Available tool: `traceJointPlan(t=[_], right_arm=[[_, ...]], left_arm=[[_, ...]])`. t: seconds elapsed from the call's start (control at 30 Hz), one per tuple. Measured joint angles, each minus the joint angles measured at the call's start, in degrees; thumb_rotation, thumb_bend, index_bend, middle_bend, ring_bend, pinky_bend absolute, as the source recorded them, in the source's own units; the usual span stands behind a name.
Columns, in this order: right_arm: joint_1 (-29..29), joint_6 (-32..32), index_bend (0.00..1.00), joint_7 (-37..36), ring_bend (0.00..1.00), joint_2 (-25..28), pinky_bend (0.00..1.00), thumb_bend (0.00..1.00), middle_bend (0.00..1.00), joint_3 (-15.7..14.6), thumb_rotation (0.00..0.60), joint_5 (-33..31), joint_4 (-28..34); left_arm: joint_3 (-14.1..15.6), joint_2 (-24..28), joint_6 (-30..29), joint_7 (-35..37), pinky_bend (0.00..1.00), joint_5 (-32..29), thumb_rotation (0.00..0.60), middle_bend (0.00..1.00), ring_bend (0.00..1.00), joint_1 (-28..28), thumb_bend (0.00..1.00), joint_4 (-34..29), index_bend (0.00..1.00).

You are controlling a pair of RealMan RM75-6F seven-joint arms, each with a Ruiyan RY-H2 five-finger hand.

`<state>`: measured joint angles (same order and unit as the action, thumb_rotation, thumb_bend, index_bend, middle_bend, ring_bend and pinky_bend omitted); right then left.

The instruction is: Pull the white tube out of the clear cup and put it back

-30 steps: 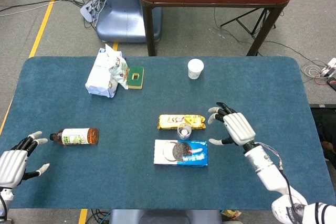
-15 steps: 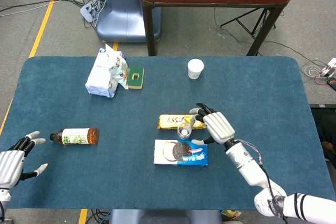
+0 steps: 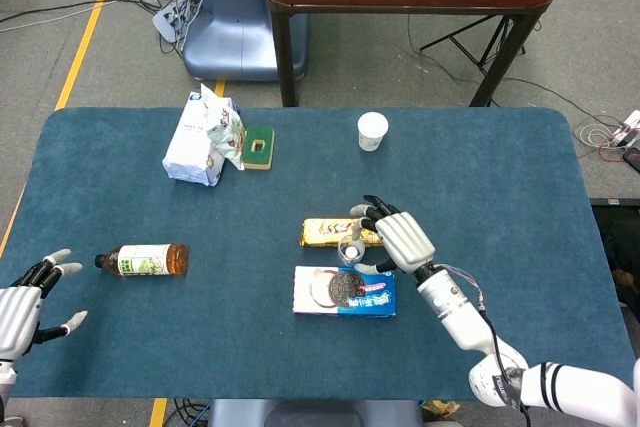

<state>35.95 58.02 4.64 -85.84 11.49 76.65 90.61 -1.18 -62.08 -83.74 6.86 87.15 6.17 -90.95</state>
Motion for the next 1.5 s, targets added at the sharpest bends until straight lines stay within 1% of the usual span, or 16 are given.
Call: traceJointPlan(t=[0.17,0.4,0.77,1.5], right_arm=[[0.47,0.38,0.5,-0.11,0.09,-0.89,0.23,0.2,0.24,-0.3,0.6,0.38,-0.5],[1.05,0.41,0.52,-0.4,0.09,-1.83,0.23,0.27,0.24,-0.53,0.6,0.57,-1.54],[1.55,1.1,0.53,-0.56,0.09,-3.24,0.23,0.32,0.24,-1.05,0.6,1.05,-3.09],[1.23,2.78,0.59,-1.63,0.09,-3.6,0.23,0.35,0.26,-1.43,0.6,1.51,-4.12]], left_arm=[[-0.02,0.11,-0.09,0.2,0.39,-0.01,0.6,0.15,0.2,-0.07,0.21,-0.07,0.28],[-0.06,0.23,-0.19,0.37,0.39,-0.04,0.6,0.15,0.2,-0.17,0.21,-0.12,0.28],[-0.03,0.36,-0.46,0.62,0.39,0.17,0.6,0.15,0.2,-0.33,0.21,-0.2,0.28],[-0.05,0.4,-0.33,0.48,0.39,0.13,0.6,0.16,0.2,-0.35,0.21,-0.24,0.28]])
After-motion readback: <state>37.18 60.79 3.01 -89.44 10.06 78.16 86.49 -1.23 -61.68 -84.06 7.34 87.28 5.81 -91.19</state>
